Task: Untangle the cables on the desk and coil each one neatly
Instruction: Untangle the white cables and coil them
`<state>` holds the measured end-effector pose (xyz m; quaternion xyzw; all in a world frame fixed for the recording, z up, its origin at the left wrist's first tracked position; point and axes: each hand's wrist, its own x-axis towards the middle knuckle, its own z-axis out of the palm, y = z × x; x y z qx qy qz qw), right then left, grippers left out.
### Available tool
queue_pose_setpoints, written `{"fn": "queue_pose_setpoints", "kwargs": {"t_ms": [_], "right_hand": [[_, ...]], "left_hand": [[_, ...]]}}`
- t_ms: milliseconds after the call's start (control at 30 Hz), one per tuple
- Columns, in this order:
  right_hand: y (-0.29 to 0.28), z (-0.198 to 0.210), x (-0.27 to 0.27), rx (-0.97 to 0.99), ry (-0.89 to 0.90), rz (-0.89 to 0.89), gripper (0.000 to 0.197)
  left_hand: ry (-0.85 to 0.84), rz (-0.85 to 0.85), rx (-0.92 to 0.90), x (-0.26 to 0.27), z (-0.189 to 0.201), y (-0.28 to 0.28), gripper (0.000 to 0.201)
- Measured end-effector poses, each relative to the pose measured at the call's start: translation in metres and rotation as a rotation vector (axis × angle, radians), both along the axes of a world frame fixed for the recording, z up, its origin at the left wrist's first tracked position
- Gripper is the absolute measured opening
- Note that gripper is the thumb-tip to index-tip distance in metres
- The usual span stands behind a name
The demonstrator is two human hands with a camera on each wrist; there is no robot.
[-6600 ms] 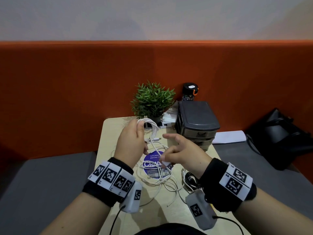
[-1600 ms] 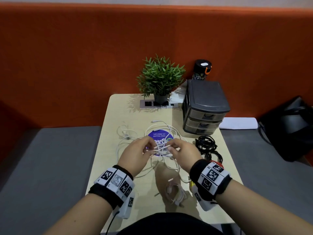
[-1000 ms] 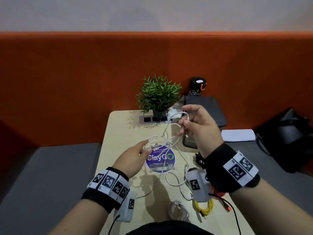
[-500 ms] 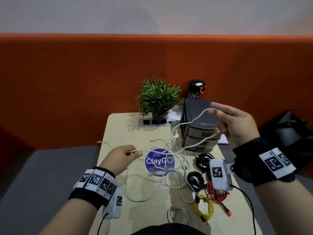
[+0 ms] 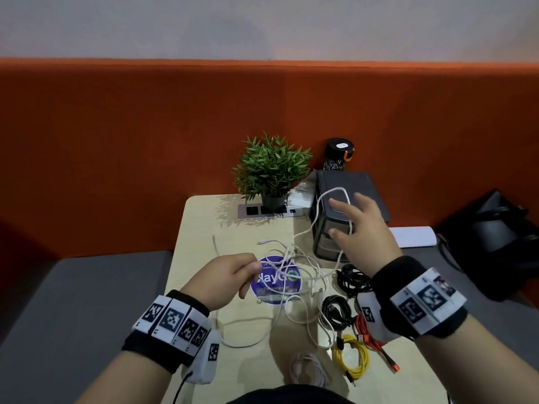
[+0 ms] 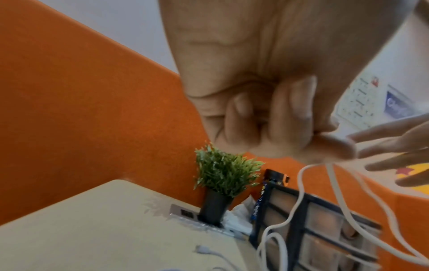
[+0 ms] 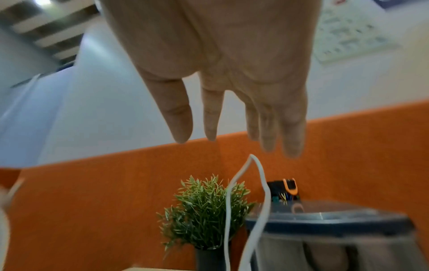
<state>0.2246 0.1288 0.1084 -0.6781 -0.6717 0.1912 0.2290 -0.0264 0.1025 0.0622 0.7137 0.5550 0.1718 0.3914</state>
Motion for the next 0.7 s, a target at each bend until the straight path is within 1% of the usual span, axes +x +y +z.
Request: {"fn": "queue_pose_setpoints", "kwargs": {"t_ms": [33,67,100,167,233,300,333,367,400,467,567,633,700], "right_hand": [[-0.003,-0.001,-0.005,0.039,-0.027,0.034,0.046],[-0.006,0.000,-0.011,0.056,-0.010,0.091,0.042],[-0.010,0.001,-0.017,0.031,0.040,0.164,0.038],[-0.017,0.001,-0.031,-0.089,0.175,0.325,0.034],[-0.020,-0.004,-0.040,-0.168,0.250,0.428,0.028],[-0.020,-0.011,-0.041,-0.175,0.212,0.439,0.013],[-0.020,-0.013,-0.040,-0.174,0.196,0.429,0.010],[-0.020,-0.014,-0.036,-0.169,0.180,0.423,0.013],[-0.020,-0.013,-0.032,-0.155,0.164,0.416,0.017],[-0.020,-0.005,-0.023,-0.104,0.146,0.390,0.019],[-0.017,0.011,-0.006,-0.028,0.114,0.342,0.021],[-0.010,0.019,0.008,0.047,0.106,0.280,0.019],[-0.004,0.025,0.022,0.130,0.077,0.198,0.018]], "left_hand": [[-0.041,-0.019,0.004,0.004,0.005,-0.002,0.030],[-0.094,-0.033,0.003,0.008,0.010,-0.002,0.030],[-0.152,-0.040,-0.002,0.011,0.015,-0.003,0.030],[-0.289,-0.035,-0.010,0.017,0.023,-0.005,0.030],[-0.436,-0.018,-0.020,0.021,0.031,-0.007,0.030],[-0.518,-0.015,-0.015,0.022,0.038,-0.009,0.030],[-0.525,-0.008,0.003,0.022,0.040,-0.010,0.030],[-0.512,0.016,0.041,0.020,0.041,-0.009,0.031],[-0.480,0.065,0.101,0.016,0.040,-0.007,0.031],[-0.416,0.236,0.247,0.002,0.034,0.003,0.032],[-0.416,0.518,0.397,-0.026,0.024,0.019,0.028],[-0.479,0.719,0.427,-0.042,0.024,0.028,0.031],[-0.605,0.905,0.391,-0.056,0.028,0.034,0.035]]}}
